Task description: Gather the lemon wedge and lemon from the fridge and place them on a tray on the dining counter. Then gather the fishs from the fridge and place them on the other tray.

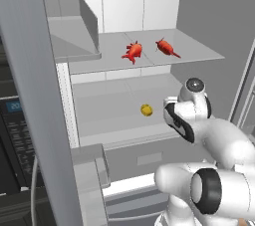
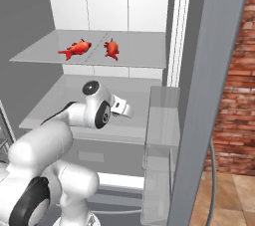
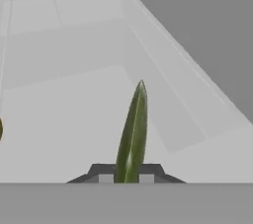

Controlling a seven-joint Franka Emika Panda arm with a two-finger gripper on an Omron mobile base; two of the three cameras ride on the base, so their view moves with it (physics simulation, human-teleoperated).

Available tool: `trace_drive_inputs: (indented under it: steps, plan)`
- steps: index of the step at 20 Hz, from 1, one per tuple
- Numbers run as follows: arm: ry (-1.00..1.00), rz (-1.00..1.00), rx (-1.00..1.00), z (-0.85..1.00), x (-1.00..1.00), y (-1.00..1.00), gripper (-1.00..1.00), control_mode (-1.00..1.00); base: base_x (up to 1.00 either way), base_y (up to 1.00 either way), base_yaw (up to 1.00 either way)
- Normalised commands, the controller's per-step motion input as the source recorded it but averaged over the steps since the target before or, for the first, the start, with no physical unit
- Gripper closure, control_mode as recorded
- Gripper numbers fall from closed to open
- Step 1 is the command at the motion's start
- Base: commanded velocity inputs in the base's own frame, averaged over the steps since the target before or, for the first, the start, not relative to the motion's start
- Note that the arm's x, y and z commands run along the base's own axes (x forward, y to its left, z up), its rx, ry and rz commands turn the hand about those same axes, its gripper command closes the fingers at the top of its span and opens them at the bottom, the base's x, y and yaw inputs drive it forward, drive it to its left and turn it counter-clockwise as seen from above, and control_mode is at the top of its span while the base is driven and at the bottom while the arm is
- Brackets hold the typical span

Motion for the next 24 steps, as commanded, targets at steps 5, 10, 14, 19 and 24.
trace_drive_inputs:
  steps: [5, 10, 14, 19, 24]
  plan:
    - [0.00, 0.00, 0.02, 0.84, -0.78, -0.07, 1.00, -1.00, 0.00, 0.00, 0.00]
    - [0.01, 0.00, 0.04, 0.80, -0.77, 0.00, 1.00, -1.00, 0.00, 0.00, 0.00]
    - [0.11, 0.00, 0.04, 0.67, -0.74, 0.00, 1.00, -1.00, 0.00, 0.00, 0.00]
    - [0.13, 0.01, 0.02, 0.60, -0.67, 0.00, 1.00, -1.00, 0.00, 0.00, 0.00]
    - [0.13, 0.03, 0.01, 0.51, -0.59, 0.02, 1.00, -1.00, 0.00, 0.00, 0.00]
